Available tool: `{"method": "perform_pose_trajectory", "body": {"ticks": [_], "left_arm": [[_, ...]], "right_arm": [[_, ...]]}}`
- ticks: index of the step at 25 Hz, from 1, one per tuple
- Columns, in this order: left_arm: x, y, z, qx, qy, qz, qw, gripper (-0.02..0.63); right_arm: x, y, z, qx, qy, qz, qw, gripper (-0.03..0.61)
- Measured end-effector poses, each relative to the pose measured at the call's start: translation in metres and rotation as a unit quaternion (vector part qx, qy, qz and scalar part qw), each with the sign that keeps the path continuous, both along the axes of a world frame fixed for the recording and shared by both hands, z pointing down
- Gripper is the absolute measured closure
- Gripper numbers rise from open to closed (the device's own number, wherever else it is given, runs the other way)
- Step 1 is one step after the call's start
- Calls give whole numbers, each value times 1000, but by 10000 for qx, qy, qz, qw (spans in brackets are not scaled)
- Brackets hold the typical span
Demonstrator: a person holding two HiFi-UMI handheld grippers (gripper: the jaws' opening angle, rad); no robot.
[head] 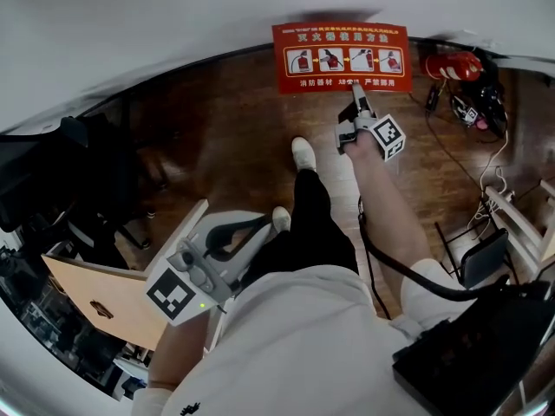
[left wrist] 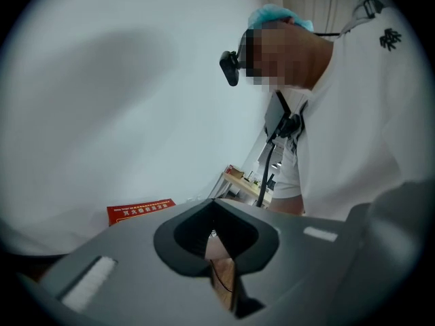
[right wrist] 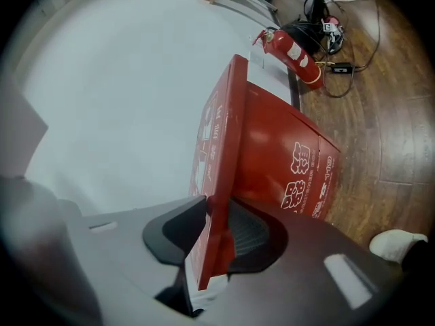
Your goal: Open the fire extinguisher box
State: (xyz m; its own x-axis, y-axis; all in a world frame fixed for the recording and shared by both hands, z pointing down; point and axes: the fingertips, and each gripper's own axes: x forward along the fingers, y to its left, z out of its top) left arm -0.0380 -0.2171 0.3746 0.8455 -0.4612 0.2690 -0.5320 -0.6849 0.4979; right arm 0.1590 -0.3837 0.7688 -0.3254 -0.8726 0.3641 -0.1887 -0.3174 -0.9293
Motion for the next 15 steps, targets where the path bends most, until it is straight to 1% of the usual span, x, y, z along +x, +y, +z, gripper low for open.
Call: {"method": "perform_pose_trajectory", "body": {"ticks": [3,8,11,15], "left_arm": [[-2,-1,1,45,-49,47,10000,614],[-3,-15,-2,90,56,33,9999,614],[-5,-18,-3,168,98,103,9998,614],[0,-23,-6,252,168,90,9995,614]], "right_arm": [[-2,3,-16,82,-195,22,9998,494],[-5,-7,-60,500,-362,-4,9981,497],[-9,-22,-90,809,-416,-89,9958,498],[-10,-50,-128,1161,-574,-221,9913,500]]}}
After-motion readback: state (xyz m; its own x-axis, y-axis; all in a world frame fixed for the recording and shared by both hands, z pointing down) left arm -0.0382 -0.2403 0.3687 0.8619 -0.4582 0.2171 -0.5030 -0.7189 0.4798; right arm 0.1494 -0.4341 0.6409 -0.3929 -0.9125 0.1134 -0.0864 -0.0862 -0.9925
